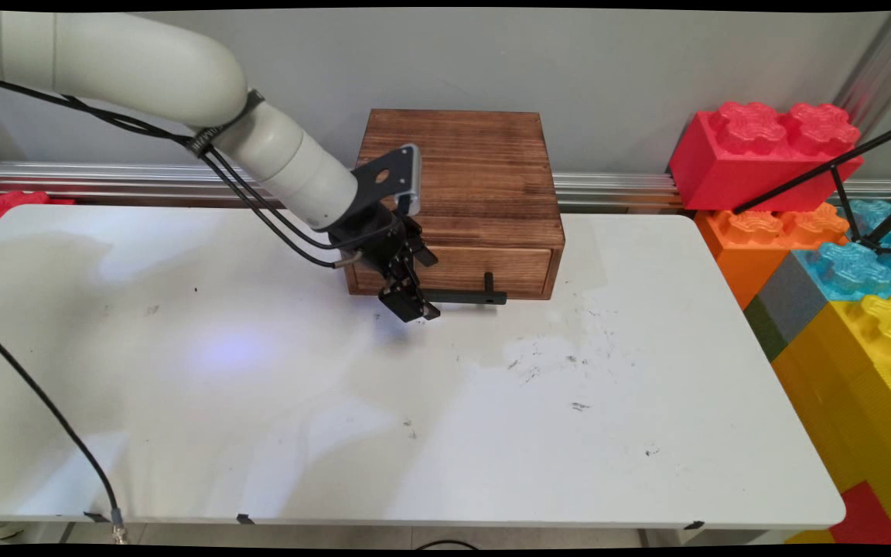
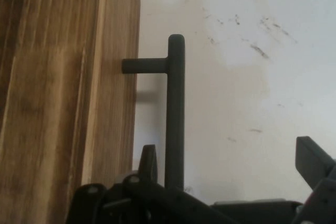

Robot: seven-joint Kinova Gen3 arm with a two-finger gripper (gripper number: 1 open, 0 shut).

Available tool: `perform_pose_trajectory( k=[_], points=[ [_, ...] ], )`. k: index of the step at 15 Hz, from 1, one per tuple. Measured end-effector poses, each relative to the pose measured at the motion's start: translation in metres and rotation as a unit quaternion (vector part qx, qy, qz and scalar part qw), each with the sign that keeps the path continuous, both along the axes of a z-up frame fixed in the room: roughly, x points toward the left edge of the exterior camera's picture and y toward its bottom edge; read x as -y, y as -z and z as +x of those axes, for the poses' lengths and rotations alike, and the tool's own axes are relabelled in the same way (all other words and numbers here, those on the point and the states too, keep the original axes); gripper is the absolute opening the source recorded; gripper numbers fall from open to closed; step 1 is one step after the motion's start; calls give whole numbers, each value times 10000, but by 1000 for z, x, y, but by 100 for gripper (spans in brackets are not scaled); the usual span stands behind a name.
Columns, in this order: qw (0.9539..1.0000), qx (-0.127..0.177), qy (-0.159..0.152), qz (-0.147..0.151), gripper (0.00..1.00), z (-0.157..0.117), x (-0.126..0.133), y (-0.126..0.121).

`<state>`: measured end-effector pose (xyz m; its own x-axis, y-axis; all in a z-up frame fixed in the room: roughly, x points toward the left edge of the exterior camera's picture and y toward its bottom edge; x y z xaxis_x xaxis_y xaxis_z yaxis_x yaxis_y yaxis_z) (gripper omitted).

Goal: Open the drawer

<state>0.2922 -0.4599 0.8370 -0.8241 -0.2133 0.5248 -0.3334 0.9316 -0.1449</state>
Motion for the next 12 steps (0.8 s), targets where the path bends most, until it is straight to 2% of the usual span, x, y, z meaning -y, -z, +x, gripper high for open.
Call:
perform_pose_trajectory(
  k=[12],
  points=[
    [10000,-3,12,-18,100,-19,11,40]
  ],
)
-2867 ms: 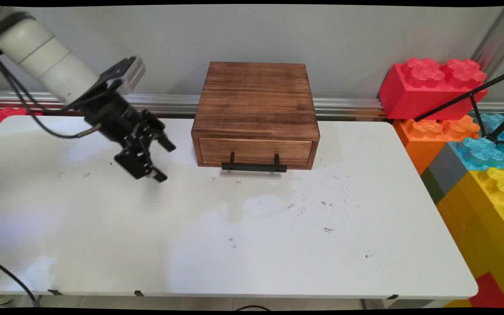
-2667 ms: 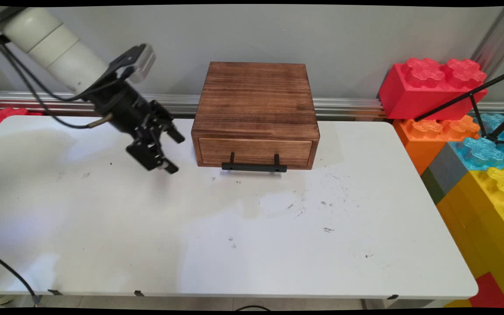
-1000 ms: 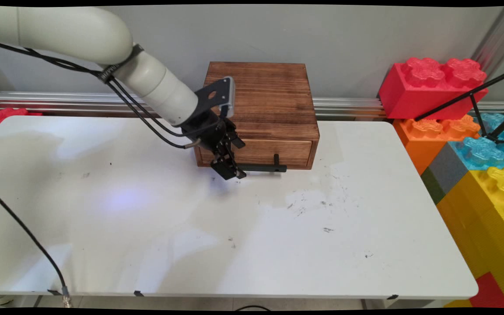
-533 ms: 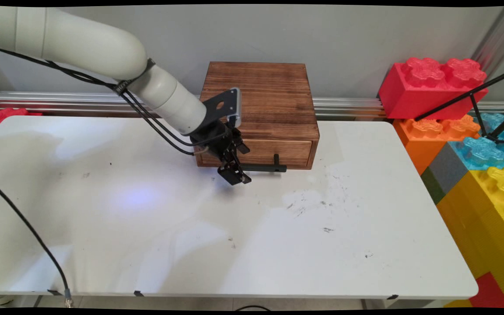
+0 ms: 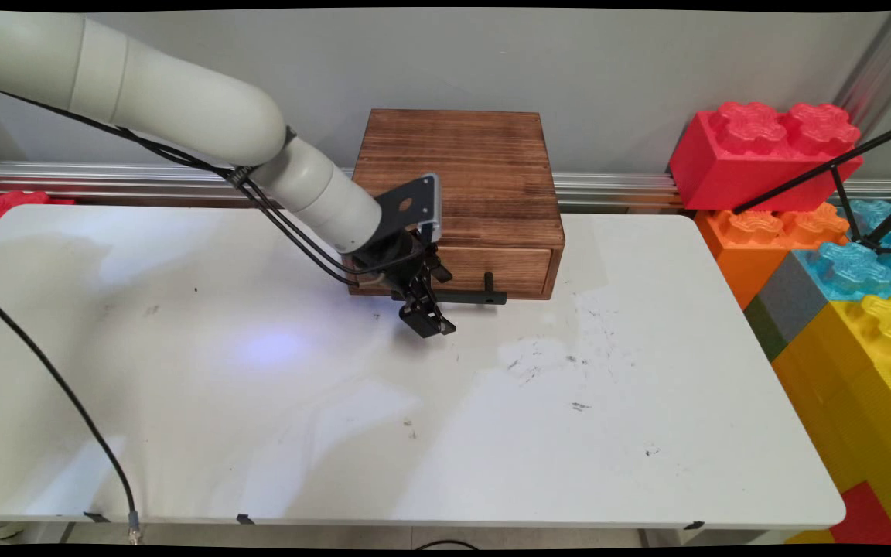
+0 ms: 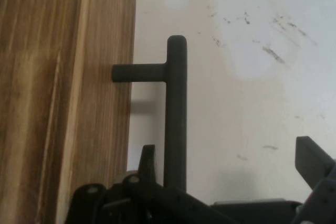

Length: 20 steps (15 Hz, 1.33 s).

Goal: Open the drawer

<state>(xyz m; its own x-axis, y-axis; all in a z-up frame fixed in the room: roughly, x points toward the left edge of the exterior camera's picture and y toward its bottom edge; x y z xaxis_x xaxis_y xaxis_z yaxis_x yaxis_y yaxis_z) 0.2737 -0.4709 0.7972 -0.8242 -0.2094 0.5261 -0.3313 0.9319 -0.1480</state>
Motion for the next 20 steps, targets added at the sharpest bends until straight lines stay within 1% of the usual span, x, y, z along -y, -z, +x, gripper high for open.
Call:
perform_pose_trajectory(
  k=[12,20],
  points=[
    [9999,90,-7,-46,100,-6,8,26],
    [10000,75,4,20,100,-6,5,34]
  ],
)
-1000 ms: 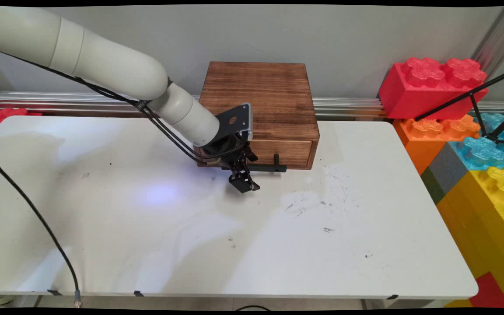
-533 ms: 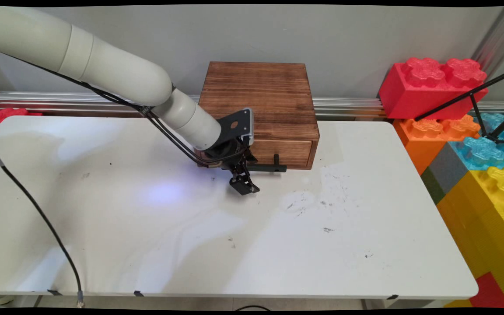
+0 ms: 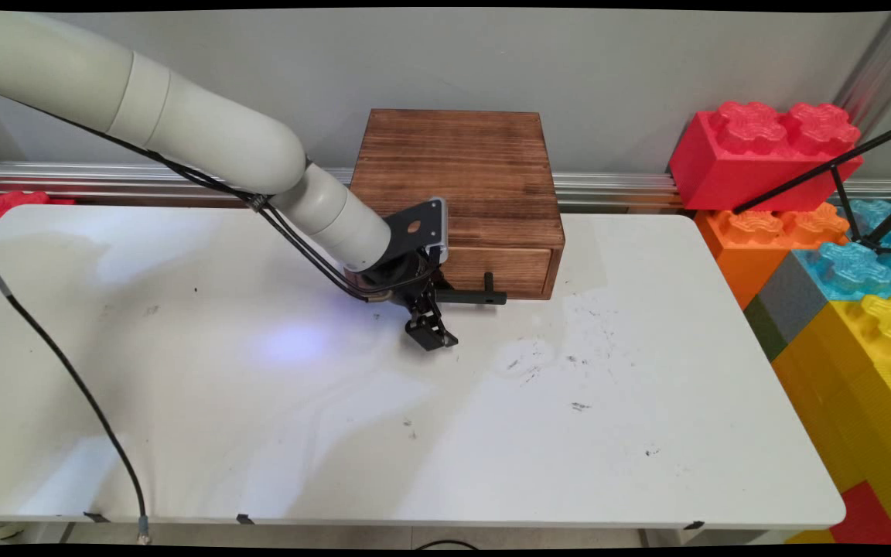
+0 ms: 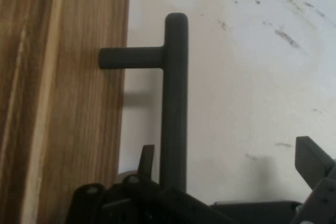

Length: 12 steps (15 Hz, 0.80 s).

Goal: Open the drawer

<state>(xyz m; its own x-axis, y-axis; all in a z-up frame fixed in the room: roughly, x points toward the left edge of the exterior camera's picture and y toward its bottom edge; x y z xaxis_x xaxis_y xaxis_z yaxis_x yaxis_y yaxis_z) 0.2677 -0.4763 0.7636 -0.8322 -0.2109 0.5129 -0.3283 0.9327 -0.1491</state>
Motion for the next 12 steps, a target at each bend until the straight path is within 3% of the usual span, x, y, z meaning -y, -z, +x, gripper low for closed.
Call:
perform_pose_trajectory(
  k=[12],
  points=[
    [9996,-130,73,257,100,-2,-36,1]
  ],
)
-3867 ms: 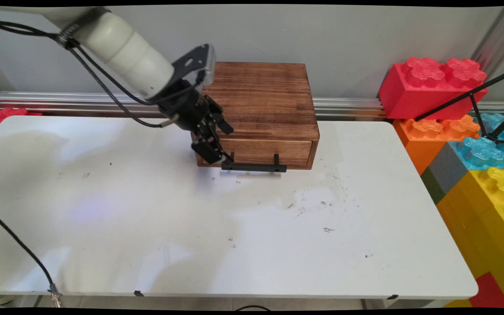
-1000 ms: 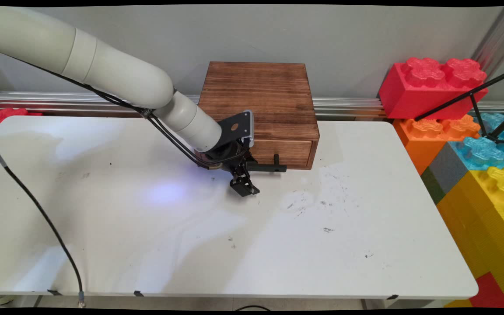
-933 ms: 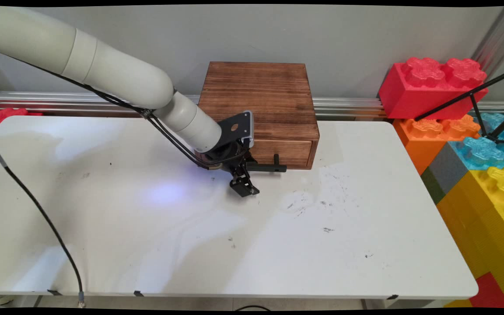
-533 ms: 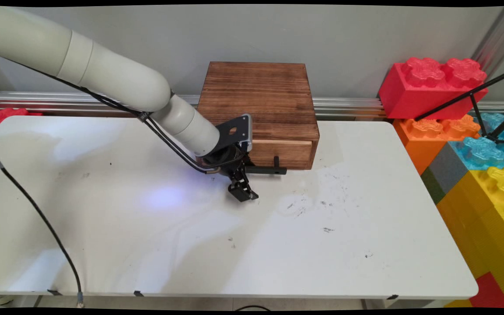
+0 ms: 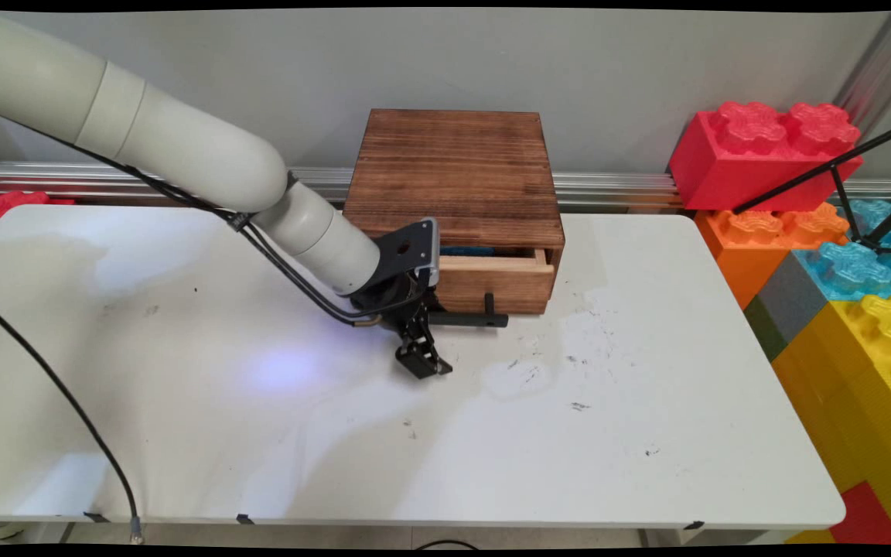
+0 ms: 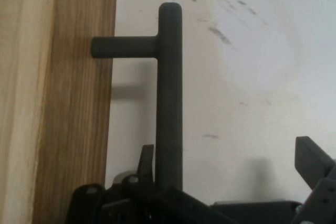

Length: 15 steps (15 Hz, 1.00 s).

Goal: Open the drawer

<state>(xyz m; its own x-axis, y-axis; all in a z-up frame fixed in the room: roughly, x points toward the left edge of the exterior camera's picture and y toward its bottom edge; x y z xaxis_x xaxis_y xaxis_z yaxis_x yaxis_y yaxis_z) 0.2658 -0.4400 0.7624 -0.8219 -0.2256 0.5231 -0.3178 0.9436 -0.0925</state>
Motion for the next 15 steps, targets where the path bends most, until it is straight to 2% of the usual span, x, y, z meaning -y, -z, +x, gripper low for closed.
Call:
perform_pose_trajectory(
  k=[15],
  points=[
    [9991,-213,116,342,100,-18,-75,-9]
  ],
)
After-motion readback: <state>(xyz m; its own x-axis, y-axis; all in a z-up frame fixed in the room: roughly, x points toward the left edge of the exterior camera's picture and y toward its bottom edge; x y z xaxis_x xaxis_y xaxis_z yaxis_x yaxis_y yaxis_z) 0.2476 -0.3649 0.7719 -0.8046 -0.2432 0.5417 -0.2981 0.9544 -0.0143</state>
